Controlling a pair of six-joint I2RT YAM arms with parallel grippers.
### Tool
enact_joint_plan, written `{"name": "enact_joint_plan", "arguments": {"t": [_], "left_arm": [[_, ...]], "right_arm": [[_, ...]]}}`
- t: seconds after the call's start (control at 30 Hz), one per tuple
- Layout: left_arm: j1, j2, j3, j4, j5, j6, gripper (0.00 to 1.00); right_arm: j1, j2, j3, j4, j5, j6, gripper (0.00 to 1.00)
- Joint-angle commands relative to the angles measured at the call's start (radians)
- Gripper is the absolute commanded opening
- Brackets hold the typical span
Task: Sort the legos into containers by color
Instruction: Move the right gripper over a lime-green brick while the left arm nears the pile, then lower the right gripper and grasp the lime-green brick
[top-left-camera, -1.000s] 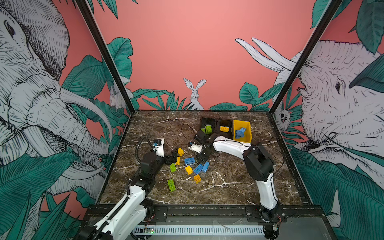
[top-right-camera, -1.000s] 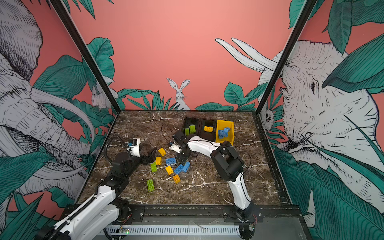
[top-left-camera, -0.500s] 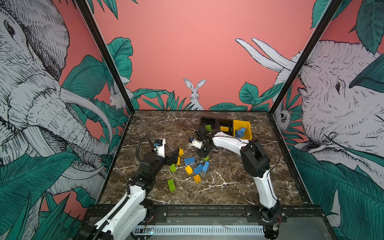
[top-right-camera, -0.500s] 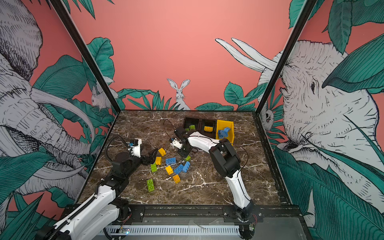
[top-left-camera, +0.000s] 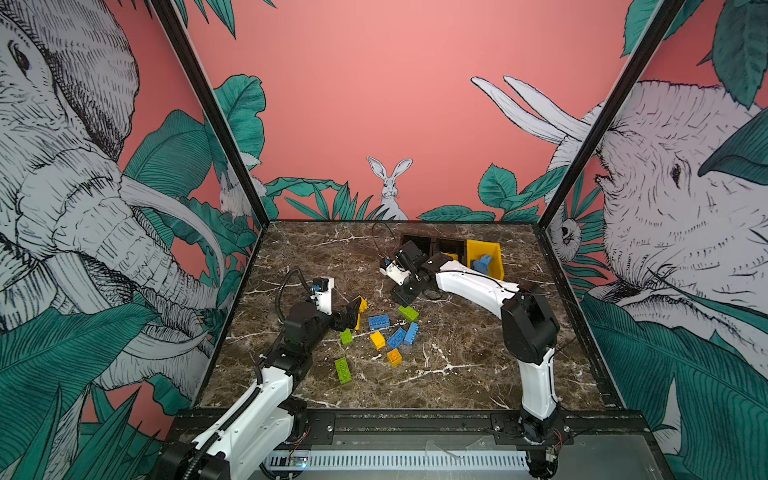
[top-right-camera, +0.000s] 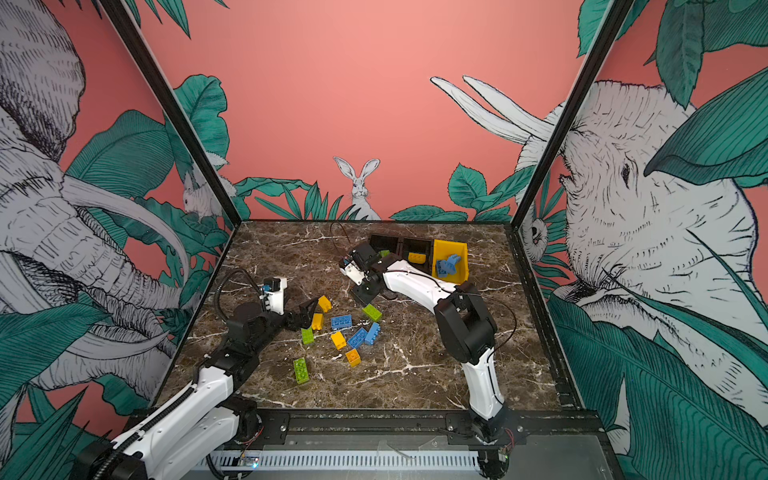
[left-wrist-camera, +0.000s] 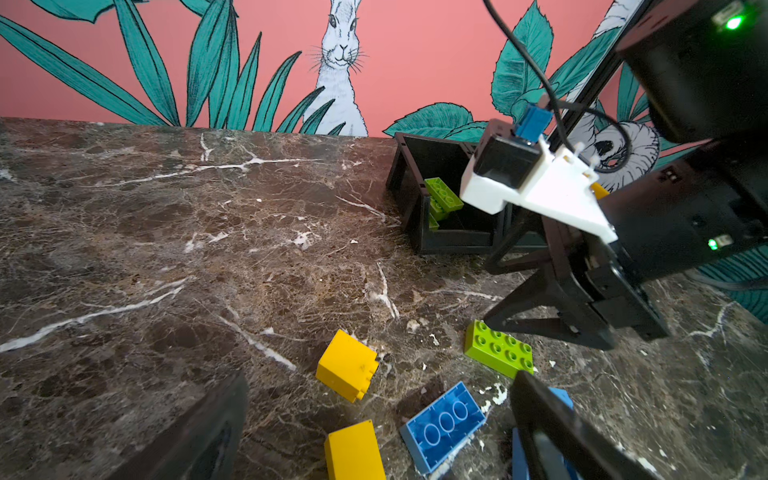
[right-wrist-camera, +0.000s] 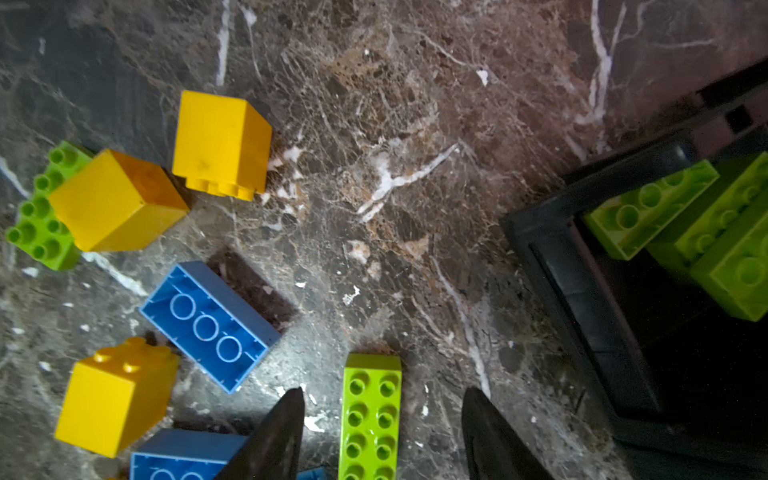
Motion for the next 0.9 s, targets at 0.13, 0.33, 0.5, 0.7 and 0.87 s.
{"name": "enact_joint_plan", "arguments": {"t": [0.13,0.33,0.5,0.7,0.87], "left_arm": [[-0.007,0.001,0.030,-0.007,0.009,0.021,0.99],[-0.006,0.027,0.040,-0.009,0.022,0.024,0.99],[-0.008,0.023,0.036,-0.008,0.009,0.029,0.99],[-0.008,0.020,0.036,-0.009,0.008,0.032,0.99],[-0.008,0.026,0.037,-0.009,0.010,0.030,0.99]], "right_arm": [[0.003,0.017,-0.066,-0.058,0.052,0.050,0.67],[0.004,0.038,-0.132,-0.020,0.037,0.058,0.67],[0.004,0.045,-0.148,0.003,0.034,0.054,0.60],[0.004,0.021,-0.153,0.031,0.039,0.063,0.41],[-0.006,-0.046,-0.175,0.076,0.049,0.081,0.30]]}}
